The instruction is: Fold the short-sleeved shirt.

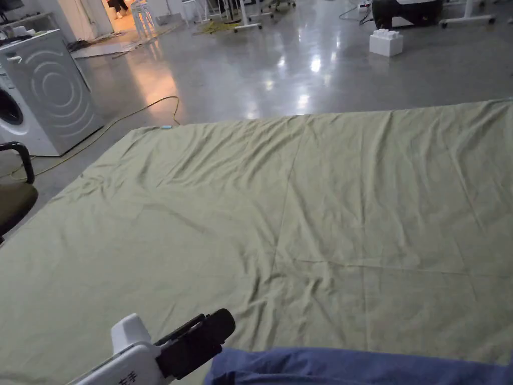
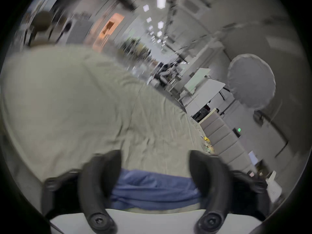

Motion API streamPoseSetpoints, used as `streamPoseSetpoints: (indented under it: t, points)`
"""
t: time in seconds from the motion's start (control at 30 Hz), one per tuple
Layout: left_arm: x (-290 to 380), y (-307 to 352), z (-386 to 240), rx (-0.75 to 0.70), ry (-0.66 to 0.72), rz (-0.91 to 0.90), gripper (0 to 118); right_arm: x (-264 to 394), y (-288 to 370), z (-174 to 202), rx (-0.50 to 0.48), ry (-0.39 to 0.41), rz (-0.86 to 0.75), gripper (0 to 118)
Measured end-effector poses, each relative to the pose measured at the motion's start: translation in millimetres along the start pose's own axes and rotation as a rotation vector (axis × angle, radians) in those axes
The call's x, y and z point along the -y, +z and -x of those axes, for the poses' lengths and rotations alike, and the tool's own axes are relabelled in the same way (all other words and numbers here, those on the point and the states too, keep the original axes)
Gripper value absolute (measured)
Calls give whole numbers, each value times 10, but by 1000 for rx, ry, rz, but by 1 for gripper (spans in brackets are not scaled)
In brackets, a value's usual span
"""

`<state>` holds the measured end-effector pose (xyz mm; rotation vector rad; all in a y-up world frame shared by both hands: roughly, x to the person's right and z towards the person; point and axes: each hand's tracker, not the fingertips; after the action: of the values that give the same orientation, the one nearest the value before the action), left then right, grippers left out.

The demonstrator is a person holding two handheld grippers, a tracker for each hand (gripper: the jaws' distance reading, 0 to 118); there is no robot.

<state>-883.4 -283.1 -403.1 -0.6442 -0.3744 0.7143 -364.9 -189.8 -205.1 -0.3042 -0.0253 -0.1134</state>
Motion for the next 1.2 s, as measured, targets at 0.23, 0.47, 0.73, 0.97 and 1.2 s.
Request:
streamPoseSetpoints:
  t: [0.23, 0.47, 0.73, 0.97, 1.2]
  points:
    - [245, -460, 760, -164, 106, 150, 108, 78, 29, -76, -10, -61, 18, 0]
    - [536, -637, 851, 64, 391, 110, 99, 118, -43, -50, -8, -62, 54, 0]
    - [522, -654, 776, -19, 431, 88, 13, 139, -94, -21, -22, -51, 88, 0]
    - [-202, 55, 622, -57, 256, -43, 13, 195, -91, -55, -17, -51, 99, 0]
    - [-366, 133, -96, -99, -70, -35, 13, 252, -131, -43, -41, -91, 107, 0]
